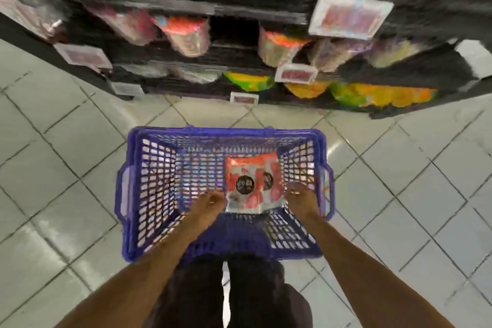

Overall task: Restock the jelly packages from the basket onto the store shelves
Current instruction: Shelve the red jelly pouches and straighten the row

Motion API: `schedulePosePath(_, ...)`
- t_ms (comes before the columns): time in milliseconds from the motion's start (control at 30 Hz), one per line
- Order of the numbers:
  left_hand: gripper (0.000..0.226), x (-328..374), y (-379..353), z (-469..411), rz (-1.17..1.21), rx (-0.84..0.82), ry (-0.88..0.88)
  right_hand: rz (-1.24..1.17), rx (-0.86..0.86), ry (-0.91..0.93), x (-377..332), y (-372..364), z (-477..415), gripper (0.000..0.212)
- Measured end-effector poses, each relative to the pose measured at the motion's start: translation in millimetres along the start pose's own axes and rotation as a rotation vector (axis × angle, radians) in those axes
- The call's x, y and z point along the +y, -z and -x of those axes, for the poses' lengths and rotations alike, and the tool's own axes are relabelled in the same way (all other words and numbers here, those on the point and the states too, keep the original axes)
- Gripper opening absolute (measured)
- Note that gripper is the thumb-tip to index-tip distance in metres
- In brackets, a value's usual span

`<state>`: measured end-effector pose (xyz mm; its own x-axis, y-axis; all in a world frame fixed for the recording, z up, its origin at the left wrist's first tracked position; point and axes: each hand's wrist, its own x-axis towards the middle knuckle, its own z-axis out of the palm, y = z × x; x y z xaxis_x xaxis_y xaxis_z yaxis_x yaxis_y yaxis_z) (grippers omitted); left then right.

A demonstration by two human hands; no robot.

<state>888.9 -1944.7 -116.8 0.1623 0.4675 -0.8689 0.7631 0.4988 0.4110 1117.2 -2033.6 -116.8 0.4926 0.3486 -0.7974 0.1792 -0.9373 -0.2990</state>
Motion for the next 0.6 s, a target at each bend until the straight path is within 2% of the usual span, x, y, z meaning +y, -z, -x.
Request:
schedulePosePath(67, 0.010, -18.7, -19.6, -42.4, 0.030, 0.019, 0.009, 0.023, 0.010, 0.020, 16.6, -29.2, -34.5, 0.018)
schedulePosePath(167, 0.016, -34.2, -47.9, -85.4, 0.071, 0.036, 0.034, 0.089, -0.080, 0.005, 34.7, -69.4, -80.5, 0.033)
schedulePosePath(300, 0.054, -45.9, -77.2, -129.3, 0.193, 0.035, 0.106, 0.158, 0.038, 0.025, 46.0, -103.2, -118.2, 0.041)
schedulePosePath(400, 0.083, -47.5, -96.7, -144.3, 0.141, 0.020, 0.125, 0.206, 0.089, -0.064, 45.0, -123.5, -129.7, 0.067)
schedulePosePath(433, 0.090, -47.6, -100.3, -146.4, 0.140, 0.018, 0.130, 0.222, 0.115, -0.095, 45.4, -127.9, -130.5, 0.069)
schedulePosePath(500, 0.083, -49.1, -102.9, -151.2, 0.163, 0.050, 0.160, 0.111, 0.055, -0.181, 43.2, -130.1, -130.9, 0.057)
schedulePosePath(600, 0.045, -45.2, -94.3, -142.2, 0.182, -0.013, 0.224, -0.307, -0.031, -0.237, 40.4, -120.4, -115.0, 0.039)
